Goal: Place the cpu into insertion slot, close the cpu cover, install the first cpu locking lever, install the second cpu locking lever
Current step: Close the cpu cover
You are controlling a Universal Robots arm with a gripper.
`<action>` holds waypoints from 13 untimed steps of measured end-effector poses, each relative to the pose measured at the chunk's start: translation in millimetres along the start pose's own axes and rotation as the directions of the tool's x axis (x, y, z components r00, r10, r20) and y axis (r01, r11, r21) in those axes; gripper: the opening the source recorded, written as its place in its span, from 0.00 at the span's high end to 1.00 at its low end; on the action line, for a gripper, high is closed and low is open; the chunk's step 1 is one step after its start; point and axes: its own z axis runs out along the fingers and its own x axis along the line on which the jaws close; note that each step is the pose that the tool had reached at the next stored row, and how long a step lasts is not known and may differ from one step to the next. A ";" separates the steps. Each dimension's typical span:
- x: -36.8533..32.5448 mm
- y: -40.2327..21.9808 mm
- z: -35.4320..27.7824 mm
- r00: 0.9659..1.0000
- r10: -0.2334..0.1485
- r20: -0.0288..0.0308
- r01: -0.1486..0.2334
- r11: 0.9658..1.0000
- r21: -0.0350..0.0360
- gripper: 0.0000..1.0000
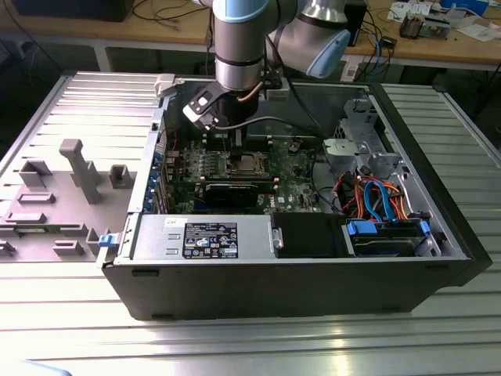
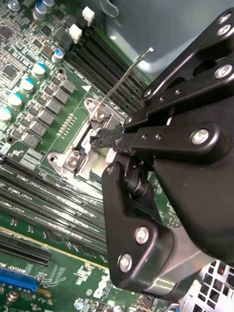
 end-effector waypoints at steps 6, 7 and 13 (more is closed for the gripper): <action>-0.1 -0.4 8.0 1.000 -0.002 0.002 0.002 1.000 0.002 0.89; 0.0 -0.4 8.6 1.000 -0.002 0.001 0.002 1.000 0.002 0.89; 0.5 0.1 4.1 1.000 -0.003 0.003 0.003 1.000 0.000 0.89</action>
